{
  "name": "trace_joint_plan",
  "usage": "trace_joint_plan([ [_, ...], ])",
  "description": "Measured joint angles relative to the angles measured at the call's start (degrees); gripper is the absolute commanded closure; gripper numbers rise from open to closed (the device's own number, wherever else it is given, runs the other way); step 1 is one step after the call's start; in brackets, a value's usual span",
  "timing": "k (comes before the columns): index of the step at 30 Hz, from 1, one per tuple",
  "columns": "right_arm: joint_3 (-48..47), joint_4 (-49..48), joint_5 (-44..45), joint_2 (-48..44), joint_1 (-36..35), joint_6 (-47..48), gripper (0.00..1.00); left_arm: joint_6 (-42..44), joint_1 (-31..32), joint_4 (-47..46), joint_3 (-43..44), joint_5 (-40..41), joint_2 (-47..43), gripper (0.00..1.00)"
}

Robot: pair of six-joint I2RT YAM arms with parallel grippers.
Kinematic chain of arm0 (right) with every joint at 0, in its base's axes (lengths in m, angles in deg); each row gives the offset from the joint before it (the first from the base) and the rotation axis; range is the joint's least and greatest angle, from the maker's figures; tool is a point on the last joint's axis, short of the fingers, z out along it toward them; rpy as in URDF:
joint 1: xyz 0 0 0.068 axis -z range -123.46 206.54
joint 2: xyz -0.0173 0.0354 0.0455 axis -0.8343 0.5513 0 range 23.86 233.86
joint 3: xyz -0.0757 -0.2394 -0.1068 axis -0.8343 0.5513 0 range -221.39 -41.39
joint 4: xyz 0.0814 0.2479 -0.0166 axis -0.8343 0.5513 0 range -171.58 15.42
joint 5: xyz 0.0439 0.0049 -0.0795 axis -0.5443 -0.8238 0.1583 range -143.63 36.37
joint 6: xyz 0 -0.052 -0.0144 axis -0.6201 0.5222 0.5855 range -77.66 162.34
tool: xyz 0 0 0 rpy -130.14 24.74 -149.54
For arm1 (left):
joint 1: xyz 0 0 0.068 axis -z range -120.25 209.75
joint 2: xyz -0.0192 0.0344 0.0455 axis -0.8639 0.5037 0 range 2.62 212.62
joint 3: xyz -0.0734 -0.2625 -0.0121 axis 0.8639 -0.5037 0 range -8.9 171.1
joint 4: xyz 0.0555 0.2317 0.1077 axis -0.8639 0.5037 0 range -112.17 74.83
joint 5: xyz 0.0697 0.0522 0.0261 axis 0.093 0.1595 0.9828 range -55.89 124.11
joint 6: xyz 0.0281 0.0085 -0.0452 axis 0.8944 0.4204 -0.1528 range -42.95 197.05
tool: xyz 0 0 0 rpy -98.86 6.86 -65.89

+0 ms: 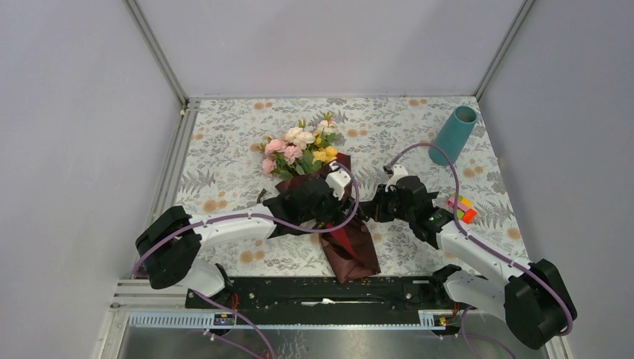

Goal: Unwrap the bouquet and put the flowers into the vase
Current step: Untie the ribbon from the wrapping paper.

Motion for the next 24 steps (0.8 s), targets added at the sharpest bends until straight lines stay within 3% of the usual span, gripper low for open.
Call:
trace_joint_plan([
  [5,-0.13,1.07,1.46,0.04,0.00,-0.02,1.00,0.61,0.72,0.07,-0.09,1.75,0.00,0.43],
  [11,-0.63,1.14,1.90,0.68,0.00,-0.09,1.00,1.20,1.60,0.28,-0.74,4.68,-0.11,0.72],
  [24,-1.97,2.23,6.45,2.36,0.00,-1.60,1.00,0.04,1.75,1.46,-5.35,10.60,-6.54,0.87],
])
